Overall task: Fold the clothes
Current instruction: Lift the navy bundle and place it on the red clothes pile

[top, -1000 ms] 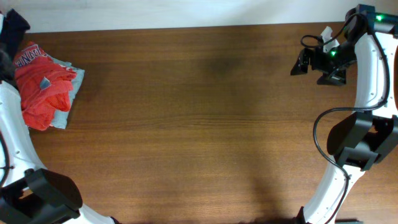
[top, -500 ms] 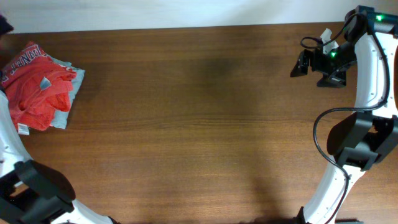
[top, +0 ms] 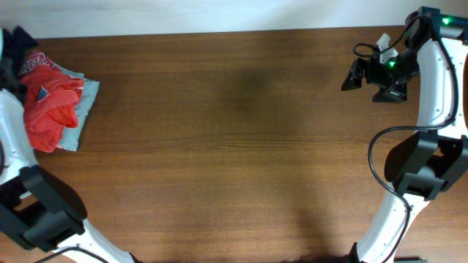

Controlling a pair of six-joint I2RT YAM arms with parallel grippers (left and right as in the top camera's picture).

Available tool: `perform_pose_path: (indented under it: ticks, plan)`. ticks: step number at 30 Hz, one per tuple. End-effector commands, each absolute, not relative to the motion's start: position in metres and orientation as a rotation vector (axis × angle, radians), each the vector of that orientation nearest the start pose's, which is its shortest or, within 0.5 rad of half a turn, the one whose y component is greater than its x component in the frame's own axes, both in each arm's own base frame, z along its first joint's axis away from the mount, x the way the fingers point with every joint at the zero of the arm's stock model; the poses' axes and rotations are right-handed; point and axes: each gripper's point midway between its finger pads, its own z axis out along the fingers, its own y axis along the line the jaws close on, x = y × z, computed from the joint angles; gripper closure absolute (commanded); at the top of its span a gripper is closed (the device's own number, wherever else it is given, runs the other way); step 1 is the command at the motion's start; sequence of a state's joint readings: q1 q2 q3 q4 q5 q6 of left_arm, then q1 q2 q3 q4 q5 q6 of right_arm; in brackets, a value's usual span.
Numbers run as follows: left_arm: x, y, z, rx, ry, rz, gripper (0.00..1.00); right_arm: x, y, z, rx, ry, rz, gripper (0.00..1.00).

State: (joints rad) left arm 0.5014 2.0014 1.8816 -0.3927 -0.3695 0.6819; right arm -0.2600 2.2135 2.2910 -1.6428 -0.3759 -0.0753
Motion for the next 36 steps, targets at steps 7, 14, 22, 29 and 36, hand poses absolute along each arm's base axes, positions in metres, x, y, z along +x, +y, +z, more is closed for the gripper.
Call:
perform_pose_path:
  ticks: [7,14,22,29,36]
  plan:
    - [0.537,0.243,0.272,0.14,2.19,0.895,0.99,0.422,-0.043,0.179,0.254,2.986,0.569,0.01]
    - [0.536,0.226,0.22,0.219,2.349,0.836,0.79,0.421,-0.043,0.179,0.255,2.989,0.569,0.01]
    - [0.517,0.219,0.184,0.272,2.504,0.77,0.29,0.423,-0.043,0.179,0.253,2.983,0.567,0.01]
    - [0.523,0.153,0.165,0.454,2.539,0.526,0.24,0.424,-0.043,0.179,0.251,2.977,0.564,0.01]
    - [0.533,0.089,0.178,0.597,2.479,0.469,0.24,0.424,-0.043,0.179,0.251,2.978,0.564,0.01]
